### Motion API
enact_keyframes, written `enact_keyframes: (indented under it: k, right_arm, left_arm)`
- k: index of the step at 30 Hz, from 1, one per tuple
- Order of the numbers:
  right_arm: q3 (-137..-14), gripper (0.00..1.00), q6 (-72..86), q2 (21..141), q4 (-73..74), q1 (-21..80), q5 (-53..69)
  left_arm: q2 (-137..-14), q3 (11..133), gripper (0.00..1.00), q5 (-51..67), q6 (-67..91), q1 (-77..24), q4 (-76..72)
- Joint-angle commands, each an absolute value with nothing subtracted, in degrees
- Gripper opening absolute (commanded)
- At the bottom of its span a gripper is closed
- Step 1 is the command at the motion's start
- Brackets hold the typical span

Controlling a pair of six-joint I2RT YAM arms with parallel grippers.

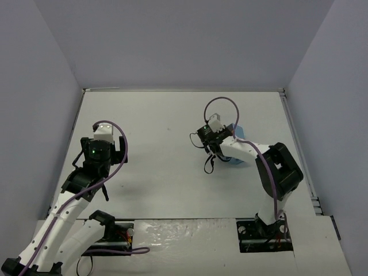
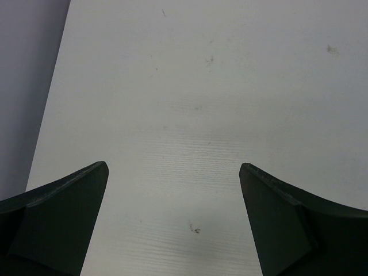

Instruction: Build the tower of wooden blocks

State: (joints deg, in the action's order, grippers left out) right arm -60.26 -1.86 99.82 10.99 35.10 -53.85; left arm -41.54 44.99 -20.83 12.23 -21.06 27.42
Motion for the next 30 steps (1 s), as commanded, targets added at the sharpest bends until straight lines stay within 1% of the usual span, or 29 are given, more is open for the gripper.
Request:
enact_keyframes:
  k: [1, 8, 10, 16, 18, 22, 24, 29, 30]
  right_arm:
    - [-59.2, 0.00, -4.2, 102.7, 12.4, 39.9, -68.4]
    - [-58.7, 0.00, -2.5, 108.0, 12.5, 47.6, -69.3]
    - [-58.5, 0.03, -2.3, 108.8, 12.5, 49.2, -68.8]
    - [-56.1, 0.25, -2.1, 106.1, 12.5, 51.5, -61.8]
    - [-55.7, 0.30, -2.2, 103.3, 12.6, 51.6, -57.9]
    - [-55.2, 0.51, -2.3, 94.7, 12.6, 51.5, -49.9]
    - [-55.2, 0.66, -1.5, 89.8, 12.6, 50.9, -46.6]
    - [-54.9, 0.88, -0.3, 82.6, 12.7, 43.3, -31.8]
    - [-54.9, 0.89, 0.0, 81.8, 12.7, 41.8, -29.8]
  left_arm:
    - [-41.9, 48.2, 0.97, -22.5, 12.7, -21.2, 25.7]
    - [-42.5, 48.2, 0.97, -22.2, 12.8, -21.2, 25.7]
    - [-42.5, 48.2, 0.97, -22.4, 12.8, -21.2, 25.8]
    - [-42.4, 47.9, 0.97, -22.7, 12.8, -21.2, 25.8]
    - [-42.6, 48.1, 0.97, -22.6, 12.8, -21.2, 25.8]
    - [-43.2, 48.2, 0.97, -22.1, 12.8, -21.2, 25.8]
    - [-43.2, 48.2, 0.97, -22.0, 12.8, -21.2, 25.8]
    - [-43.7, 48.2, 0.97, -21.6, 12.7, -21.2, 25.8]
    - [-43.7, 48.2, 0.97, -21.5, 12.7, -21.2, 25.8]
